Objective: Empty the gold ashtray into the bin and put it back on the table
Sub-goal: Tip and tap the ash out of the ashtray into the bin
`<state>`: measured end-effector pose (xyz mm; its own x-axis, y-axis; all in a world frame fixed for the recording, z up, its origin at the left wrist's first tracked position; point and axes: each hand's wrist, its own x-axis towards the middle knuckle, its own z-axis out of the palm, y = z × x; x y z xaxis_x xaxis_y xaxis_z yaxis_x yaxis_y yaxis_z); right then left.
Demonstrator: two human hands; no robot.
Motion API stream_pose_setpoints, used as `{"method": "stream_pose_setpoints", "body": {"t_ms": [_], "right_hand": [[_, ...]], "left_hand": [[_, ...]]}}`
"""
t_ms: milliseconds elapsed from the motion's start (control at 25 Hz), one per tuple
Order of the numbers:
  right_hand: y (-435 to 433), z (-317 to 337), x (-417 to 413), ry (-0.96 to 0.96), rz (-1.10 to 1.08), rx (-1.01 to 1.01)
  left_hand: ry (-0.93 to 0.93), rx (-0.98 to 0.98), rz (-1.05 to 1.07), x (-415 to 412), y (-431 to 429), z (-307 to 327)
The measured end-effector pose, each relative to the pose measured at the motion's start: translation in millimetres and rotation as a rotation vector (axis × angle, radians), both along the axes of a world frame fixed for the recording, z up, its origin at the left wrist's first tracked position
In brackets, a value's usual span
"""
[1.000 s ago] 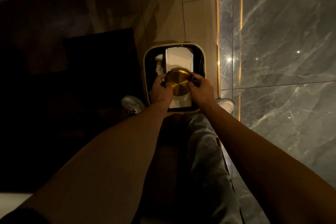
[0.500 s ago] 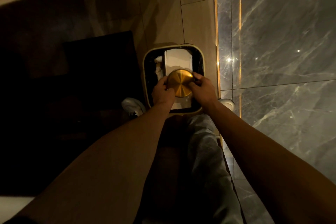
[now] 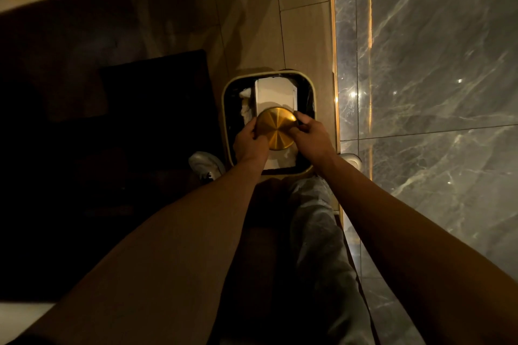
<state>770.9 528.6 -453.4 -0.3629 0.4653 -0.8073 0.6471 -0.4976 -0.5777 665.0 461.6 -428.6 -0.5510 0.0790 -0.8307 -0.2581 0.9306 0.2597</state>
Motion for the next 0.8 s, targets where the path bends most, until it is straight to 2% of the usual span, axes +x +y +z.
{"method": "stream_pose_setpoints", "body": {"t_ms": [480,800], "right_hand": [[1.2,14.6,4.3,0.071,-0.092,-0.068],[-2.7,35.7,11.2,0.003,-0.272,-0.049]], "left_hand": [[0.041,0.004,0.08,4.1,9.2,17.8],[0.055,0.021,0.21,6.0,12.8,35.9]]}}
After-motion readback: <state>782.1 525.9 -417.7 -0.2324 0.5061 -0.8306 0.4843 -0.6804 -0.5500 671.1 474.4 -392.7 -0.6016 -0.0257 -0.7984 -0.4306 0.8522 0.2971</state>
